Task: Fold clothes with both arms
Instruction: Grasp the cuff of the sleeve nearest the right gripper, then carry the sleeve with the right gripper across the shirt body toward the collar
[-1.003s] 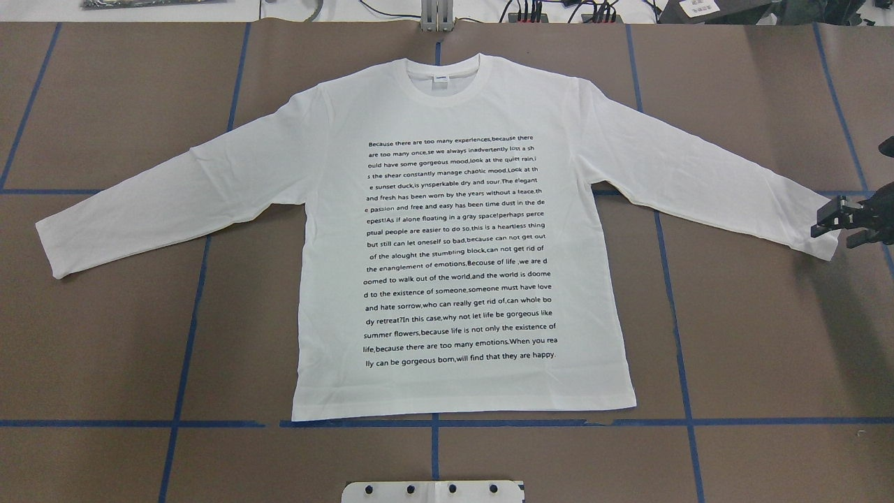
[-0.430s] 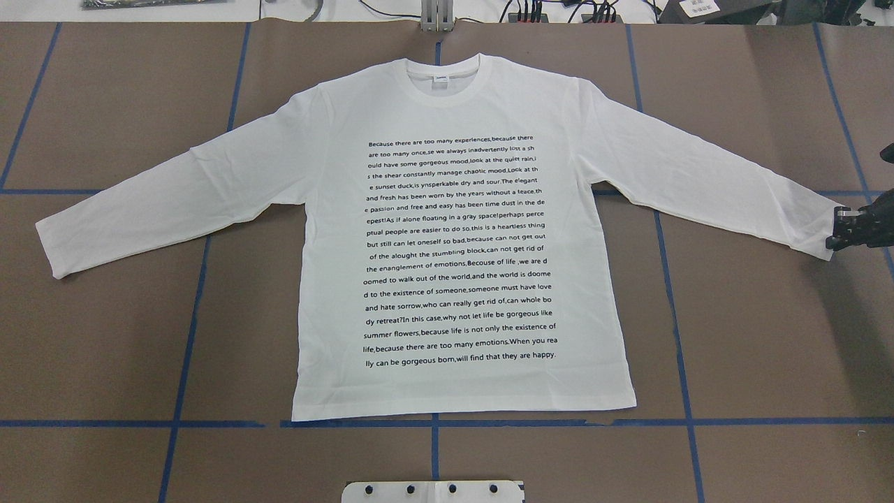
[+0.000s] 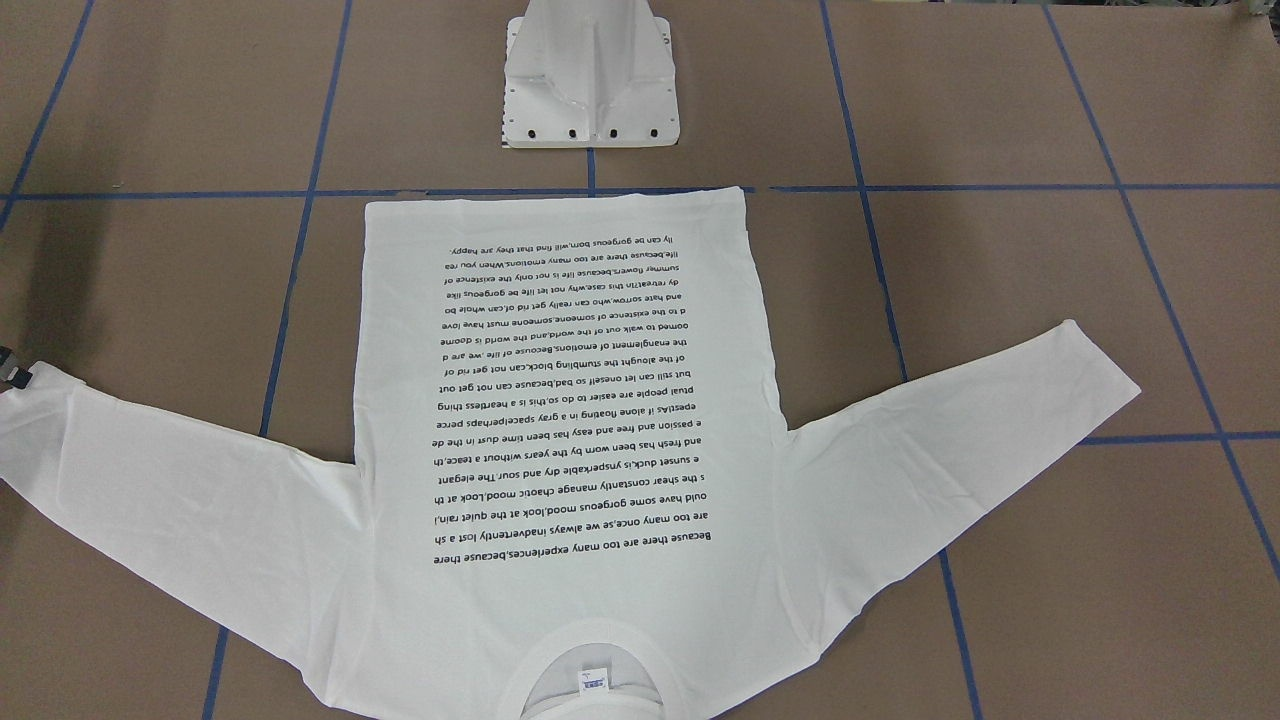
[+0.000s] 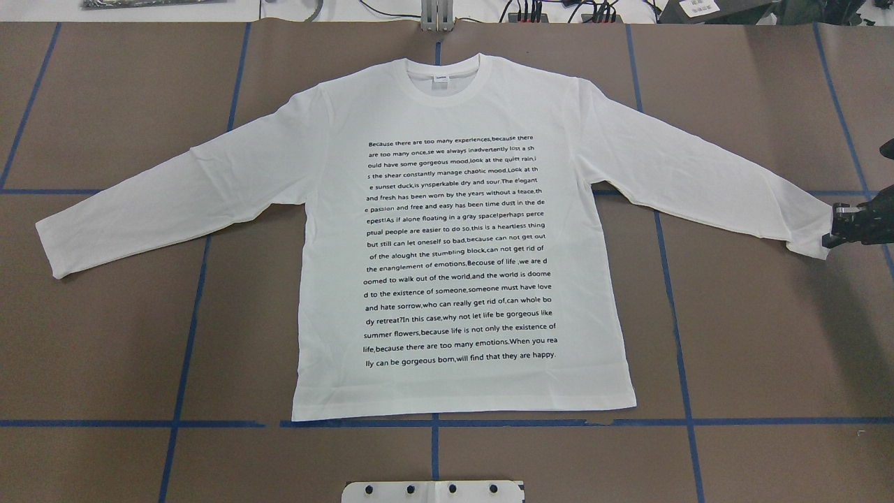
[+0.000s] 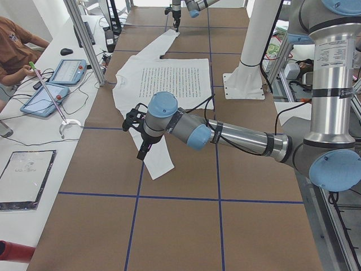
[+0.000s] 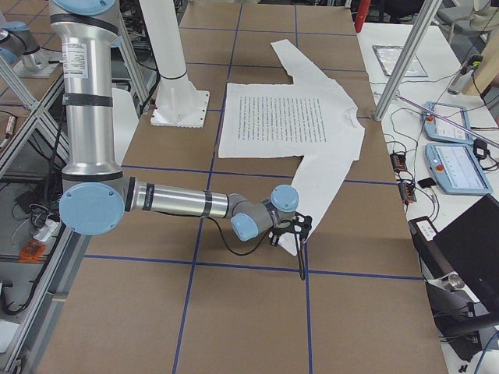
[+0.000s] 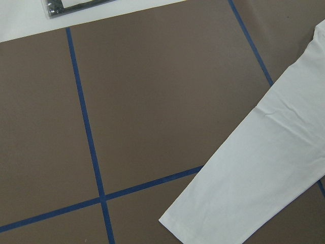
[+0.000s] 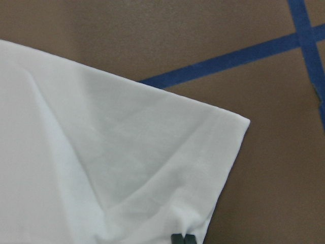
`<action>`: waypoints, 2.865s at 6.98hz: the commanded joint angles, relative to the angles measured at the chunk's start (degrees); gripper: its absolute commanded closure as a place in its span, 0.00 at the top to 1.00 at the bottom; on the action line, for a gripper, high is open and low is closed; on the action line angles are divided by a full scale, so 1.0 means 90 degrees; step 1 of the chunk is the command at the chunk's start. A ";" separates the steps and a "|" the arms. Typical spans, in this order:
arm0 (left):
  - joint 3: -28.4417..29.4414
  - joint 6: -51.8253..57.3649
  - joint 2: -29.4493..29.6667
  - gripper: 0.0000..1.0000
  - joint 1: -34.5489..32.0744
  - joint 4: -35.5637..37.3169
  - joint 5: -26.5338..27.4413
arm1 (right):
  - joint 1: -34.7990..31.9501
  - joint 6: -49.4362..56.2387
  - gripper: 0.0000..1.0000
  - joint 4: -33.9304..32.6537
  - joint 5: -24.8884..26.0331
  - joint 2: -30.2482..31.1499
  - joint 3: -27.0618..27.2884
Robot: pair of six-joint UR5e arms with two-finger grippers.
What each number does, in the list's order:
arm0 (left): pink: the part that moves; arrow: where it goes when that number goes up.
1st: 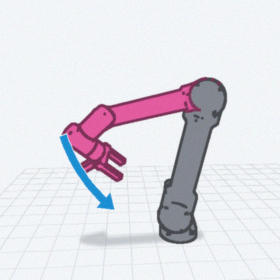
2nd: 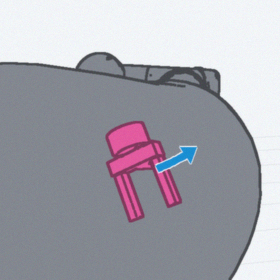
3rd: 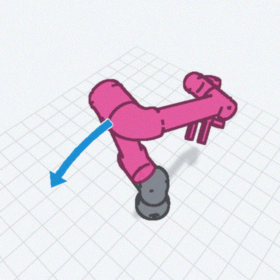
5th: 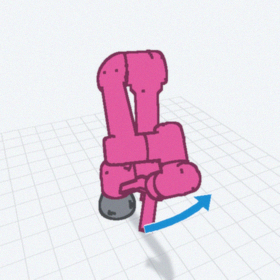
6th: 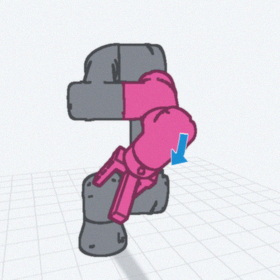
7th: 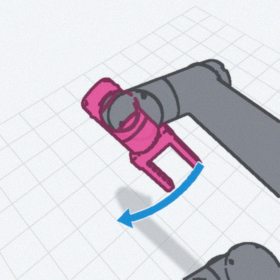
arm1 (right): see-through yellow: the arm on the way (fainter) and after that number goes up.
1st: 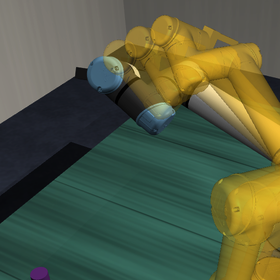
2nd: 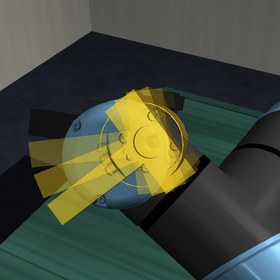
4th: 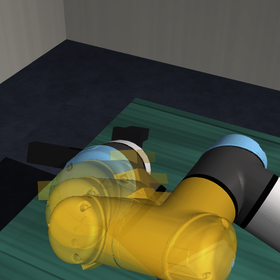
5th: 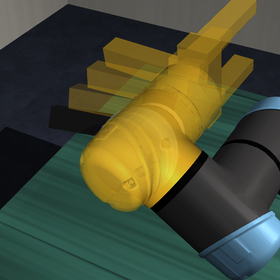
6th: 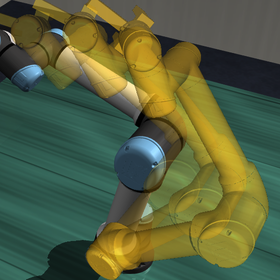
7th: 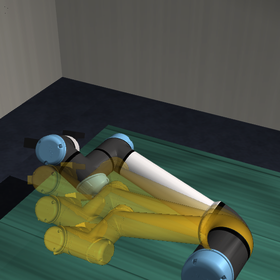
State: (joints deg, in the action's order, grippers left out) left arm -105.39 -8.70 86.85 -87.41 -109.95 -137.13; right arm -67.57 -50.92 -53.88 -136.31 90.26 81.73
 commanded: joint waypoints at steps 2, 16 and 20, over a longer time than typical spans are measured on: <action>-0.0028 -0.0010 -0.0002 1.00 -0.0005 0.0000 0.0003 | -0.0139 -0.1279 0.00 -0.0116 -0.0352 -0.0736 0.1124; -0.0038 -0.0010 -0.0031 1.00 -0.0005 -0.0010 -0.0056 | 0.4079 -0.4821 0.00 -0.0752 0.3738 -0.6552 -0.1581; -0.0038 0.0000 -0.0041 1.00 -0.0005 -0.0010 -0.0066 | 0.4283 -0.4821 0.00 -0.0732 0.4031 -0.6923 -0.1903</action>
State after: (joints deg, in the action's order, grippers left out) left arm -105.76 -8.73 86.54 -87.45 -110.04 -137.72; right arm -30.01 -94.31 -60.57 -101.42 28.30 64.73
